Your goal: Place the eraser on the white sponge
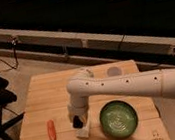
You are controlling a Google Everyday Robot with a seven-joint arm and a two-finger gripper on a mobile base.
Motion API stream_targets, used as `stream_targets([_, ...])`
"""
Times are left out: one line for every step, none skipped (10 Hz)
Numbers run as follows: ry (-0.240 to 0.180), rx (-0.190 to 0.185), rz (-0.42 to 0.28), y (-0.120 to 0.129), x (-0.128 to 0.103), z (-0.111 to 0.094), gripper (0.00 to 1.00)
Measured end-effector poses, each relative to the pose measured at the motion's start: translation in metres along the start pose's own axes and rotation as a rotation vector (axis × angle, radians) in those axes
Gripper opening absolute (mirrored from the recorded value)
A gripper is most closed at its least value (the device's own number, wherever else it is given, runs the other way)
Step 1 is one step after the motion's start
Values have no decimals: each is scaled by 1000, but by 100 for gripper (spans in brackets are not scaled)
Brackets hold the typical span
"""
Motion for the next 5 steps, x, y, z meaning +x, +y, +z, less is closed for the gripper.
stream_targets([0,2,-4,-1,0,2,34])
stream_targets([0,3,-5,0,0,2,26])
stream_targets([0,4,-2,1,0,3,25])
stream_targets([1,5,0,2,1,3,29])
stream_targets([0,4,-1,2,1,3,38])
